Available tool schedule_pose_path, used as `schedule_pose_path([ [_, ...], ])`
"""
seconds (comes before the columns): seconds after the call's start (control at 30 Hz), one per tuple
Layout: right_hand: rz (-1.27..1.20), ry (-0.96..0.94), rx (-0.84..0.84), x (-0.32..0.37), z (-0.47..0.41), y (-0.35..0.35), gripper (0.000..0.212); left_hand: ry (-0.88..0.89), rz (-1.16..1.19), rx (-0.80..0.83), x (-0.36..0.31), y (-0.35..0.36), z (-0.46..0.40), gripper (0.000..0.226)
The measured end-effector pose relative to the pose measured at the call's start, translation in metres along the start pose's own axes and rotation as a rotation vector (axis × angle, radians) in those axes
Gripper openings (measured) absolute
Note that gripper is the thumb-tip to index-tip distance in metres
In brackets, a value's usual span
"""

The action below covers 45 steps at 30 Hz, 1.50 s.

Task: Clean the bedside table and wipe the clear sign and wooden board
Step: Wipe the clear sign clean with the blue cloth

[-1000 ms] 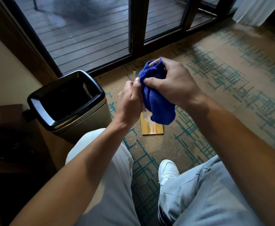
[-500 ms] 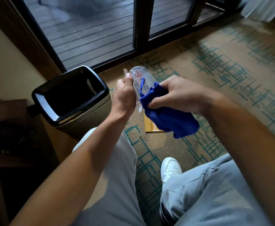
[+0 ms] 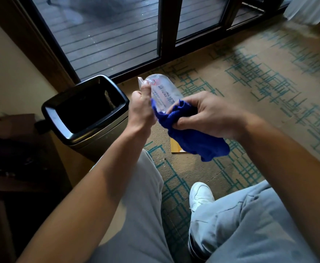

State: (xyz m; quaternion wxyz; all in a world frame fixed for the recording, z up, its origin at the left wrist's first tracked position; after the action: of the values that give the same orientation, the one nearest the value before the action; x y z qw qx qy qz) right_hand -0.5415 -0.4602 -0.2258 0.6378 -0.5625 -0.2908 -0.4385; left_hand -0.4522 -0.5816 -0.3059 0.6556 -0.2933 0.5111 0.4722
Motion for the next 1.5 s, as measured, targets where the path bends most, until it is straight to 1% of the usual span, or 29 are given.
schedule_pose_path([
  [0.03,0.036,0.007,0.005,-0.002,0.001,0.000,0.012,-0.011,0.016,-0.014,0.002,-0.003,-0.002,0.056],
  [0.1,0.077,0.005,-0.054,-0.002,0.002,-0.007,0.011,-0.065,0.070,-0.043,0.008,-0.005,-0.003,0.054],
  [0.2,0.053,-0.064,-0.233,0.007,0.003,-0.022,0.012,-0.184,0.219,-0.026,0.016,0.003,0.004,0.048],
  [0.27,0.026,-0.116,-0.342,0.014,0.004,-0.028,0.012,-0.224,0.331,-0.011,0.017,0.007,0.008,0.047],
  [0.3,0.069,-0.143,-0.376,0.018,0.004,-0.027,0.013,-0.233,0.380,0.008,0.016,0.010,0.009,0.048],
  [0.37,0.219,-0.180,-0.402,0.023,0.005,-0.021,0.017,-0.237,0.457,0.040,0.014,0.012,0.010,0.050],
  [0.43,0.291,-0.173,-0.410,0.022,0.005,-0.016,0.018,-0.224,0.479,0.045,0.012,0.012,0.010,0.051],
  [0.6,0.261,-0.046,-0.471,0.006,0.010,-0.031,0.015,-0.121,0.355,0.043,-0.001,0.014,0.016,0.054],
  [0.67,0.251,-0.015,-0.536,-0.001,0.015,-0.039,0.013,-0.125,0.379,0.059,-0.002,0.017,0.021,0.052],
  [0.73,0.256,0.019,-0.597,-0.008,0.019,-0.045,0.017,-0.114,0.441,0.123,-0.006,0.023,0.027,0.048],
  [0.8,0.189,0.107,-0.615,-0.020,0.019,-0.053,0.023,-0.085,0.441,0.221,-0.011,0.031,0.036,0.046],
  [0.87,0.003,0.175,-0.636,-0.031,0.021,-0.061,0.022,-0.049,0.362,0.266,-0.012,0.036,0.044,0.046],
  [0.97,-0.293,0.125,-0.725,-0.032,0.026,-0.082,0.010,0.014,0.282,0.298,-0.015,0.042,0.050,0.048],
  [1.03,-0.550,0.066,-0.703,-0.030,0.025,-0.085,0.014,0.034,0.250,0.318,-0.017,0.042,0.053,0.047],
  [1.1,-0.800,0.028,-0.573,-0.026,0.018,-0.073,0.021,0.031,0.209,0.329,-0.017,0.042,0.055,0.048],
  [1.17,-0.905,-0.005,-0.427,-0.019,0.011,-0.055,0.027,0.010,0.178,0.333,-0.015,0.044,0.058,0.048],
  [1.23,-0.923,0.013,-0.362,-0.018,0.007,-0.039,0.033,-0.036,0.148,0.328,-0.014,0.047,0.062,0.049],
  [1.33,-0.927,0.100,-0.404,-0.028,0.006,-0.031,0.039,-0.085,0.109,0.313,-0.014,0.046,0.064,0.051],
  [1.37,-0.903,0.128,-0.416,-0.031,0.007,-0.030,0.038,-0.087,0.071,0.294,-0.014,0.044,0.064,0.051],
  [1.43,-0.818,0.166,-0.409,-0.035,0.005,-0.027,0.032,-0.062,0.007,0.237,-0.015,0.036,0.062,0.051],
  [1.5,-0.742,0.188,-0.386,-0.037,0.000,-0.023,0.039,-0.011,0.009,0.199,-0.018,0.031,0.058,0.053],
])
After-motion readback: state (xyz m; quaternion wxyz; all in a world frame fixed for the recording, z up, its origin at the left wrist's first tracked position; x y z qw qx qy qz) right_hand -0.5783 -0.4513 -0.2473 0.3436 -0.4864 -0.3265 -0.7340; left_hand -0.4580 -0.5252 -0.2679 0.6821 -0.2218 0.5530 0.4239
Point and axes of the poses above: each hand's wrist, its own z-axis away from the middle knuckle, its own y-axis out of the palm, x = y × z, the point moved 8 cm from there along -z, towards the middle knuckle, and after that the axes turned 5 degrees about -y, right-handed, at the moved point
